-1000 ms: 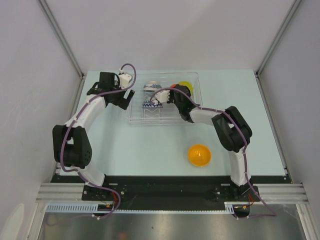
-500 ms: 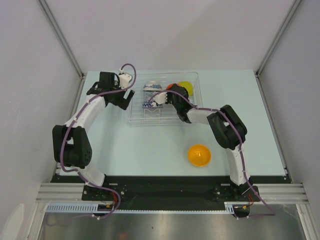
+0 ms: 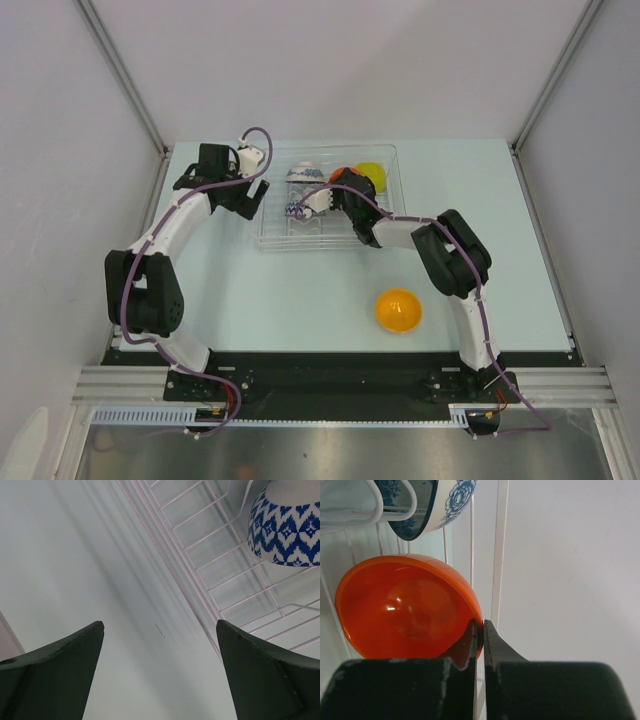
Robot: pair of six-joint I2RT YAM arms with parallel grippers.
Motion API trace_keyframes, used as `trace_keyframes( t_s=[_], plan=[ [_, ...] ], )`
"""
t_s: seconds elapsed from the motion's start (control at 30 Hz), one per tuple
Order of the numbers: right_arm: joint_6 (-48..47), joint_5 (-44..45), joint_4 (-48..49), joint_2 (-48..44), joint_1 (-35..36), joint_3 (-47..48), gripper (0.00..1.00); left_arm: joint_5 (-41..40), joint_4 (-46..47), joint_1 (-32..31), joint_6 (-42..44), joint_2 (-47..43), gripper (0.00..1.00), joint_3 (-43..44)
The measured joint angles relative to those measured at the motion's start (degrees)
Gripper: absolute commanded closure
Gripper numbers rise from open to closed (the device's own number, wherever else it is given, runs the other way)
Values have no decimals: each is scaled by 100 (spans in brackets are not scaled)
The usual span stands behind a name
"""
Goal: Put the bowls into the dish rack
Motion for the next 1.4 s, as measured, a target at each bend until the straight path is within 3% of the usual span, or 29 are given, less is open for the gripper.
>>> trace_keyframes(
  t_s=[0.43, 0.63, 1.17, 1.4],
  plan=[
    [-138, -116, -181, -24, 4, 7, 99, 0, -44, 2, 42, 15, 0, 107],
    [-63, -212, -1010, -201, -7, 212, 89, -2, -46, 2, 46, 15, 0, 107],
    [332, -339, -2566, -490, -7, 579, 80, -2, -44, 7, 48, 17, 0, 107],
    [520, -428, -3261, -555, -9, 811, 69, -2, -46, 7, 48, 17, 0, 107]
  ],
)
